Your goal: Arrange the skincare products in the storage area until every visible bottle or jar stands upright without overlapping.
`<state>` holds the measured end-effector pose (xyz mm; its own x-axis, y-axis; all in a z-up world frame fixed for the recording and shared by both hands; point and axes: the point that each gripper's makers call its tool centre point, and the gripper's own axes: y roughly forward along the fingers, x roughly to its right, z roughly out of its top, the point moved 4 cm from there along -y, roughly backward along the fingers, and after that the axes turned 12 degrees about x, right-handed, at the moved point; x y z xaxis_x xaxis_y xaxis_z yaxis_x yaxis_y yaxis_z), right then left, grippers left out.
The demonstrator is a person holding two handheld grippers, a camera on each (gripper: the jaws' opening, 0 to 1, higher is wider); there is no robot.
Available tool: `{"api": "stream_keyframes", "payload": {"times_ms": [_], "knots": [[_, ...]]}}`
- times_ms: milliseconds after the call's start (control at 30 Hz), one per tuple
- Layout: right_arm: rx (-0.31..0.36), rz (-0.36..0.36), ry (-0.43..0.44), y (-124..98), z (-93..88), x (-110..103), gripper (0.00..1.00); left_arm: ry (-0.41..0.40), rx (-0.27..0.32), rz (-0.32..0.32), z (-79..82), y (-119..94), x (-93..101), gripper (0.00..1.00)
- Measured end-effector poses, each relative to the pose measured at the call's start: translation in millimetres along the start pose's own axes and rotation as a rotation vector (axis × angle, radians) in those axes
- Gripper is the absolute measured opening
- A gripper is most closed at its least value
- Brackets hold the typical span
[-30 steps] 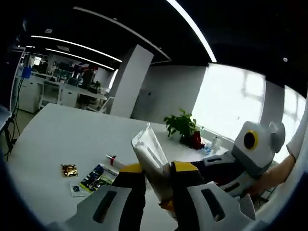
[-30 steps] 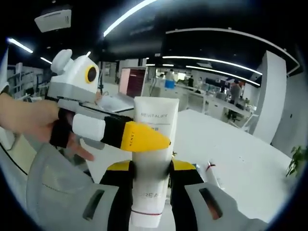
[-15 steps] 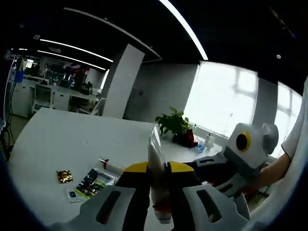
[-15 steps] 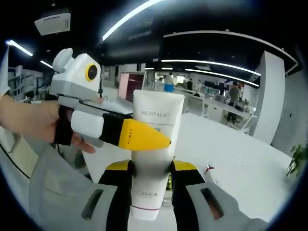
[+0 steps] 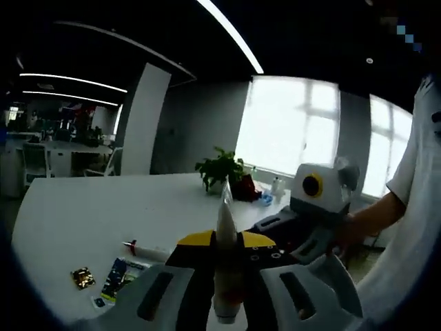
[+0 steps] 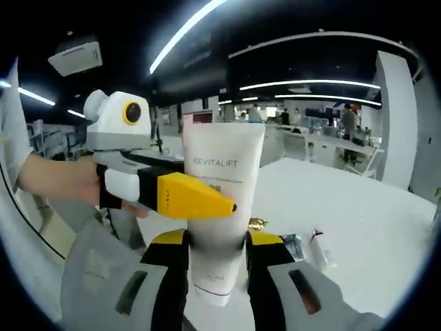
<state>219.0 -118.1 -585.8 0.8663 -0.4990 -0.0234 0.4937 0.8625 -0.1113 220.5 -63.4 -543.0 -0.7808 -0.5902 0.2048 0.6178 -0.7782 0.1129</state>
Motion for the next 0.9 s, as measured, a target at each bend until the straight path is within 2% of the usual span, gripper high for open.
{"api": "stream_keyframes", "payload": {"times_ms": [100, 200, 333, 467, 567, 700, 833, 900], "knots": [[-0.02, 0.08, 0.0, -9, -7.8, -2, 0.36, -0.008, 0.006, -0.08, 3.6, 5, 9.8, 0.09], [-0.014, 0.141, 0.022, -16, -15.0, 5, 0.33, -0.037, 0.019, -0.148, 6.7, 10, 15.3, 0.09], [0.017, 0.185, 0.083, -24, -12.7, 11, 0.34, -0.019, 0.006, -0.19, 5.5, 17, 25.7, 0.09], [0.048, 0.231, 0.128, -30, -6.8, 17, 0.32, 0.013, -0.039, -0.25, -0.4, 24, 35.8, 0.09], [0.042, 0.256, 0.116, -32, -7.1, 18, 0.32, 0.012, -0.041, -0.273, -1.9, 28, 40.1, 0.09], [0.049, 0.31, 0.098, -34, -7.2, 15, 0.24, 0.001, -0.046, -0.302, -5.4, 35, 43.6, 0.08], [0.035, 0.318, 0.095, -39, -10.9, 21, 0.23, -0.007, -0.052, -0.33, -10.0, 39, 38.2, 0.08], [0.026, 0.306, 0.04, -41, -12.8, 26, 0.22, -0.009, -0.055, -0.342, -12.7, 41, 34.1, 0.08]]}}
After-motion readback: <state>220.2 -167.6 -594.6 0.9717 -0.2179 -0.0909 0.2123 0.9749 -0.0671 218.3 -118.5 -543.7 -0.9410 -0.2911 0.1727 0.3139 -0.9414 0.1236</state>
